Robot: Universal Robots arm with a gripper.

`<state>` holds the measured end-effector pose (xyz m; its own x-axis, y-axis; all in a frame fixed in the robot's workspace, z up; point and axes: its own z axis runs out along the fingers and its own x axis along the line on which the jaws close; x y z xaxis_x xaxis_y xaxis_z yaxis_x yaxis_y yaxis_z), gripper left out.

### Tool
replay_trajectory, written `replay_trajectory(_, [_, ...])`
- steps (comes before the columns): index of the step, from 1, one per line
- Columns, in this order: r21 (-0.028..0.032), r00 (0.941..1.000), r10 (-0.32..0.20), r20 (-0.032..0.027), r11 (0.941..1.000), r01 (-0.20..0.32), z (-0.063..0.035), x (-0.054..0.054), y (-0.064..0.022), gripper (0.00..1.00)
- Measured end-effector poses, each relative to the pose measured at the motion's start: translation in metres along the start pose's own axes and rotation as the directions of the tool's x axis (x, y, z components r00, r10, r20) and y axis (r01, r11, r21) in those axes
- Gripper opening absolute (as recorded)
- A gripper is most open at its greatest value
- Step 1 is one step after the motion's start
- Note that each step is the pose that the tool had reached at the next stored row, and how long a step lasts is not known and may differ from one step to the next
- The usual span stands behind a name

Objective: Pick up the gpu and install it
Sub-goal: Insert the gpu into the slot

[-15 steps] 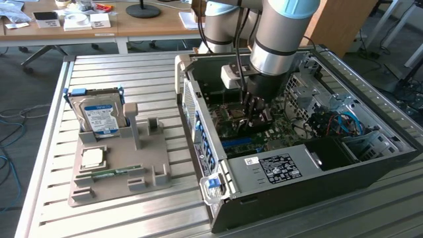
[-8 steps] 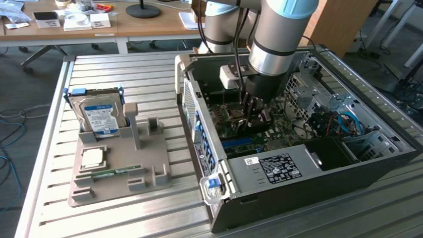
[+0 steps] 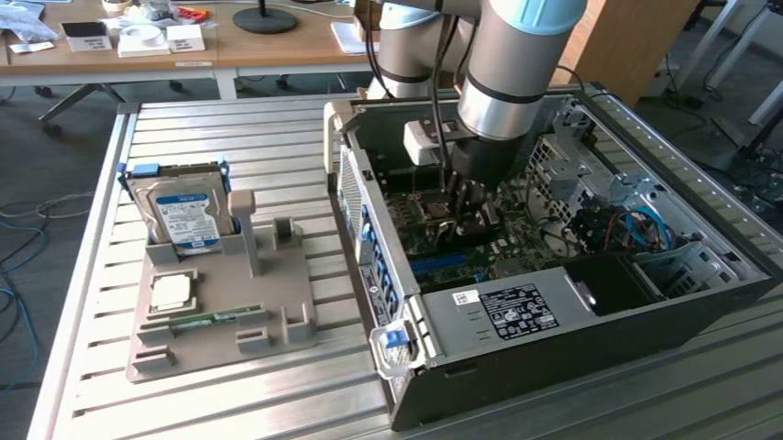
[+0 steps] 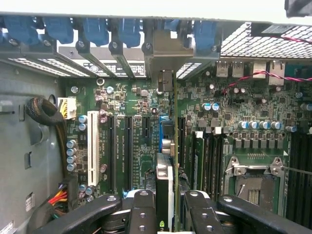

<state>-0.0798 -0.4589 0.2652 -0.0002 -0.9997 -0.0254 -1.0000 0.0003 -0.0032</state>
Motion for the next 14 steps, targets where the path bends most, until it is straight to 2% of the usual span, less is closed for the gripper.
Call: replay_trajectory(14, [0.0002,1.0,0.0,-0.0002,1.0,0.0,0.0003,0.0003,0.0043,0.27])
